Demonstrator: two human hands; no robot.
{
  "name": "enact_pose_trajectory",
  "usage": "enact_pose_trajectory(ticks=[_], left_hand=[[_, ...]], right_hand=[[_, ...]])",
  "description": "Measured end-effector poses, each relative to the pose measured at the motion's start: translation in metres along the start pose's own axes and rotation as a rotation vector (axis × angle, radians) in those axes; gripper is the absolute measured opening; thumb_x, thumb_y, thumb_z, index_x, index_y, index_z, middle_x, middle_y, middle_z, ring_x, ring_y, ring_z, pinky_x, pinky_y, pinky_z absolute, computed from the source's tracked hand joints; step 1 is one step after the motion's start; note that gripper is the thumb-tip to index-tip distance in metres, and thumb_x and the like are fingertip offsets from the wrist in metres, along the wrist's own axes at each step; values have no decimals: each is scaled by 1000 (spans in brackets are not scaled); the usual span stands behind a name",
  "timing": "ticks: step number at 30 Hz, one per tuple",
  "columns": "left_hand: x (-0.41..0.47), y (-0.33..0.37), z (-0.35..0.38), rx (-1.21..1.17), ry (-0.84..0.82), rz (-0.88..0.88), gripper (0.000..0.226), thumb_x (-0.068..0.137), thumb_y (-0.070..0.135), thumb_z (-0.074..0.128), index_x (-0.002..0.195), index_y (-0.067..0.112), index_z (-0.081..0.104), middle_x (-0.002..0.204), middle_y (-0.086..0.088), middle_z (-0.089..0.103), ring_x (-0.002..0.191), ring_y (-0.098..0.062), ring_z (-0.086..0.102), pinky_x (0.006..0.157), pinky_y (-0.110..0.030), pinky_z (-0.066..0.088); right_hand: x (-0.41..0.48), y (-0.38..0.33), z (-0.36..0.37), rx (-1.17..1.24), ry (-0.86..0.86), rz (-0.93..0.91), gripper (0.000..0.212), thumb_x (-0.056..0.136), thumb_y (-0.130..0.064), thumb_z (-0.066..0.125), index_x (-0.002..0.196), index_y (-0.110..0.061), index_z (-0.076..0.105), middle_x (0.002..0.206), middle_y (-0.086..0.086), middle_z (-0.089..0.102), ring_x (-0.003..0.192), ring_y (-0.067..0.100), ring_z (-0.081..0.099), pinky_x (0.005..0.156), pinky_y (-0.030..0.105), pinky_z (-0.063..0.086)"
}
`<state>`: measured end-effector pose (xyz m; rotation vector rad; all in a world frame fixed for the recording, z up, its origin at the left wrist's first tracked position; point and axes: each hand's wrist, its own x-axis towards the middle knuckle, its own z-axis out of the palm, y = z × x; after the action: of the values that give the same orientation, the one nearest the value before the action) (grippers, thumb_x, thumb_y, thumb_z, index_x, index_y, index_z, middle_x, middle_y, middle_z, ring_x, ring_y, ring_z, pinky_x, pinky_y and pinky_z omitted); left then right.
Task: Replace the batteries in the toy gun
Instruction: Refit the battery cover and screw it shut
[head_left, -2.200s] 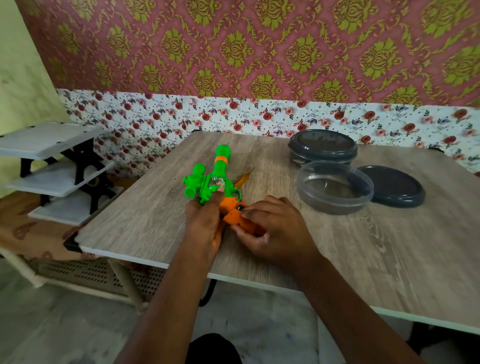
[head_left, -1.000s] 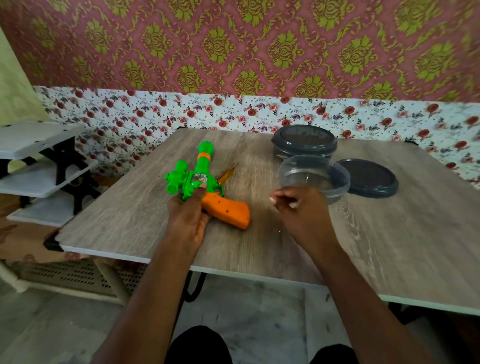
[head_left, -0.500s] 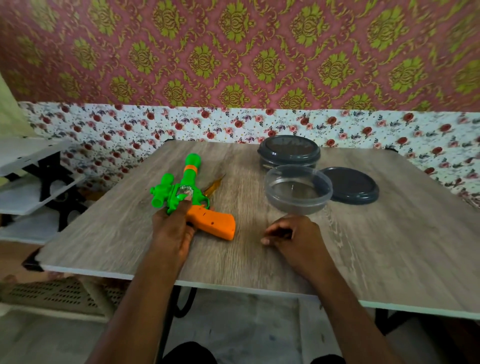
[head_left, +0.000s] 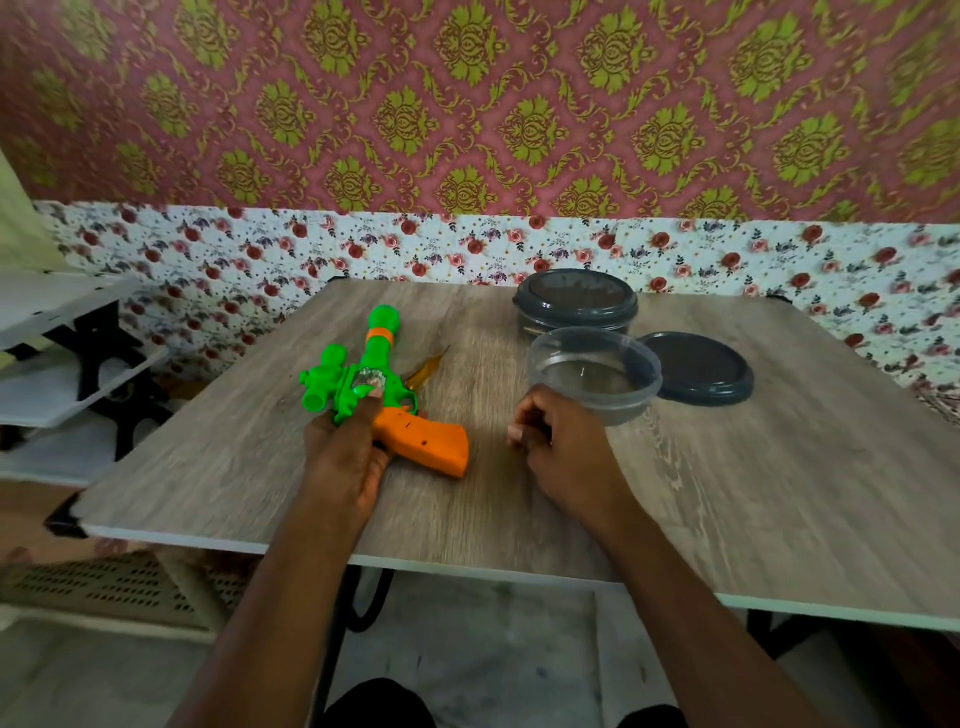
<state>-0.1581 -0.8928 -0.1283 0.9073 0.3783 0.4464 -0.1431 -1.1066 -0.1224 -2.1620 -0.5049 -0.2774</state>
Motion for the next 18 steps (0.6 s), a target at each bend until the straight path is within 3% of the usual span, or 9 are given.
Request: enact_pose_trajectory(ticks=[4,8,13,18], left_hand=[[-1,1,-1,3,1,-4,31,98,7,63,129,0,58,123,-27,69,96,-33,73,84,-56,61],[-1,2,-1,1,1,-12,33,100,5,61,132,-4,57,117,-25,70,88,-29,75,68,-45,65],[0,1,0,10,15,-18,34,100,5,61,132,-4,58,120,-25,71,98,-33,75,82,-48,63],[4,0,-1,9,31,-35,35,99,5,63,132,-3,58,116,-25,72,98,-35,74,73,-46,65]], right_hand=[[25,-13,16,-11,17,-84,6,91,-14,74,90,-20,73,89,-8,72,79,-6,62,71,1,45],[41,-23,37,107,35,-158,6,85,-10,79,89,-15,81,87,-6,77,74,-8,64,73,4,47],[36,-17,53,221,30,-208,12,86,-4,76,90,-13,83,90,-5,77,85,3,70,78,11,49],[28,-11,45,134,7,-414,21,87,7,69,95,-8,82,93,1,76,86,1,66,79,4,44]])
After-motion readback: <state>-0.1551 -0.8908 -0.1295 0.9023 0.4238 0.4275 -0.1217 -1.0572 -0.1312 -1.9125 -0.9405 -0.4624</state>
